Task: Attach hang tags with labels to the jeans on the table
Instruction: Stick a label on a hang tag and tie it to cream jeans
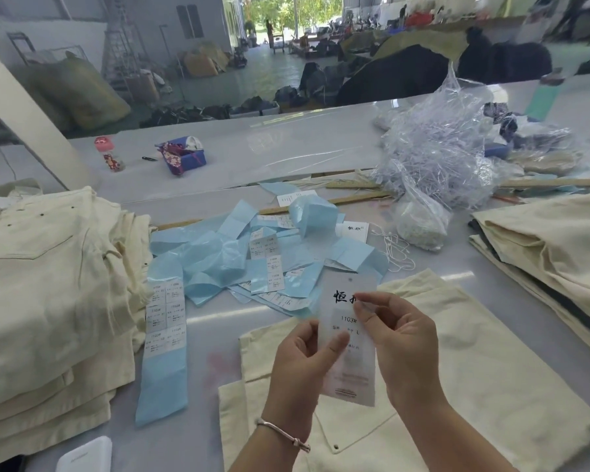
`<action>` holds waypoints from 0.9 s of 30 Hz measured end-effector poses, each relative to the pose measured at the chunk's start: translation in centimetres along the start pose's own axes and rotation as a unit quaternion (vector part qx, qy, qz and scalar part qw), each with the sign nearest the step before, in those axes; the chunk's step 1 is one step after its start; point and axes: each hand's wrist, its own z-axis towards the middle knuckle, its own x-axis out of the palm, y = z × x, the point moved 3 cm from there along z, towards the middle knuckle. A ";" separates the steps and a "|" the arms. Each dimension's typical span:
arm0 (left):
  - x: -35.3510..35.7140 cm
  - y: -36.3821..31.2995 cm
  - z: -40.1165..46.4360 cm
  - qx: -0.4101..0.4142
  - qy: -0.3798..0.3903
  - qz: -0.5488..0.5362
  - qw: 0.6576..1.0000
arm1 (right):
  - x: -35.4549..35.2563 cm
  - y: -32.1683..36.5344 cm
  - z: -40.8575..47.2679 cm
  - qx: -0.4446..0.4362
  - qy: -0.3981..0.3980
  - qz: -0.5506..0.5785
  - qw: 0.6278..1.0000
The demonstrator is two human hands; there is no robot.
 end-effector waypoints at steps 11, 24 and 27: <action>7.3 4.8 9.0 -0.018 -0.059 0.136 0.989 | -5.9 -3.6 8.9 0.121 -0.047 0.061 0.990; 7.0 9.7 15.4 -0.113 -0.121 0.141 0.976 | -13.5 -10.6 27.3 -0.009 0.041 -0.458 0.888; 6.6 10.1 15.5 -0.115 -0.141 0.155 0.971 | -12.7 -12.3 30.5 -0.030 0.132 -0.520 0.844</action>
